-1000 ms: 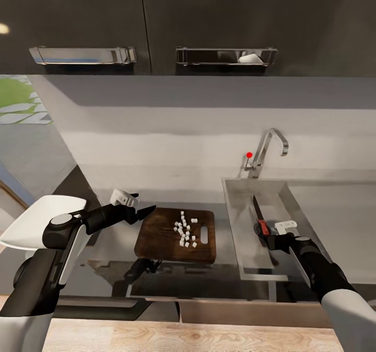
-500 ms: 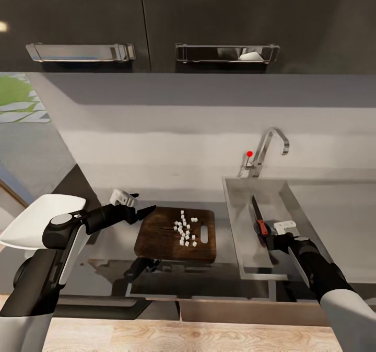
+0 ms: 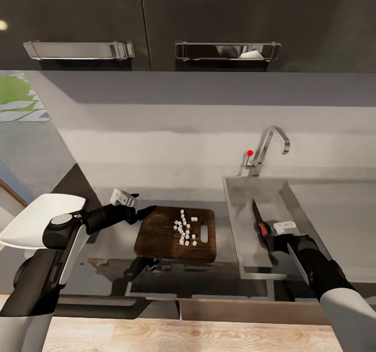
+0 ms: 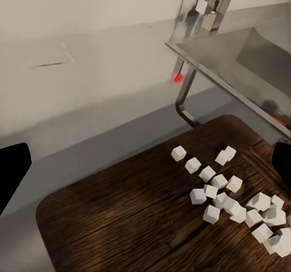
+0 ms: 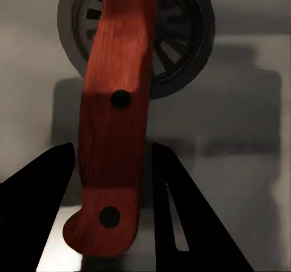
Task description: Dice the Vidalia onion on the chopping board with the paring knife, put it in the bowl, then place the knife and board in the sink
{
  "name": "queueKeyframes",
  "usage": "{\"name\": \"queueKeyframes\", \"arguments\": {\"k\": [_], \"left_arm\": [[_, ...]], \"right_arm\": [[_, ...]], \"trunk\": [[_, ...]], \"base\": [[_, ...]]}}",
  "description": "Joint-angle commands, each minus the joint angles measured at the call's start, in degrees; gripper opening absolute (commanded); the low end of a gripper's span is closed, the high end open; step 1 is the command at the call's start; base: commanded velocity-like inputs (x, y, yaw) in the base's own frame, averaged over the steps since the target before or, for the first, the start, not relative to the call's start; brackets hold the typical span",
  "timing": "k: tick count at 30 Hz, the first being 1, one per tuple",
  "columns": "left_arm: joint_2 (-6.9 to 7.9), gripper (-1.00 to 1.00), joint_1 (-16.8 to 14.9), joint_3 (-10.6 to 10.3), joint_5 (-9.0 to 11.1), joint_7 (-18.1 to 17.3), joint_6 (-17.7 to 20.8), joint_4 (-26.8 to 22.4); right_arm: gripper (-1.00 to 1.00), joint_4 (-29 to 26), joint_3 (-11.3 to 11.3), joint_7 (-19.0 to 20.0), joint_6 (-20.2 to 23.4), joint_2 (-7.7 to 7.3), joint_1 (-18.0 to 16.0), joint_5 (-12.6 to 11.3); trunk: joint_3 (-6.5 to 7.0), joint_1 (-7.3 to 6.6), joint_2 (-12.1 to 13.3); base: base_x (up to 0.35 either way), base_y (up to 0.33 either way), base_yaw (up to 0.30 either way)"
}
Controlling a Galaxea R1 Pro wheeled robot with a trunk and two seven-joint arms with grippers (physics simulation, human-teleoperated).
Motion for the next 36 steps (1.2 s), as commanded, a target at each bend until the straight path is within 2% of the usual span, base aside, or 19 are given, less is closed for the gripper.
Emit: {"name": "queueKeyframes", "arguments": {"k": [1,4,18,19,36], "left_arm": [[0.03,1.00,-0.1,0.0,0.2,0.0,0.4,0.0],[0.03,1.00,-0.1,0.0,0.2,0.0,0.4,-0.1],[0.03,1.00,-0.1,0.0,0.2,0.0,0.4,0.0],[0.03,1.00,-0.1,0.0,0.2,0.0,0.4,-0.1],[0.03,1.00,-0.1,0.0,0.2,0.0,0.4,0.0]], "right_arm": [[-1.00,-0.2,0.1,0.3,0.8,-0.05,0.0,0.5],[-1.00,-0.6,0.2,0.3,2.4,-0.05,0.0,0.5],[-1.00,-0.6,0.2,0.3,2.9,-0.05,0.0,0.5],[1.00,-0.6,0.2,0.3,2.9,-0.05,0.0,0.5],[1.00,-0.6,0.5,0.3,2.8,-0.05,0.0,0.5]], "trunk": [[-0.10,0.03,-0.1],[-0.11,0.03,-0.1],[-0.11,0.03,-0.1],[-0.11,0.03,-0.1],[-0.11,0.03,-0.1]], "base": [[0.000,0.000,0.000],[0.000,0.000,0.000],[0.000,0.000,0.000],[0.000,0.000,0.000],[0.000,0.000,0.000]]}}
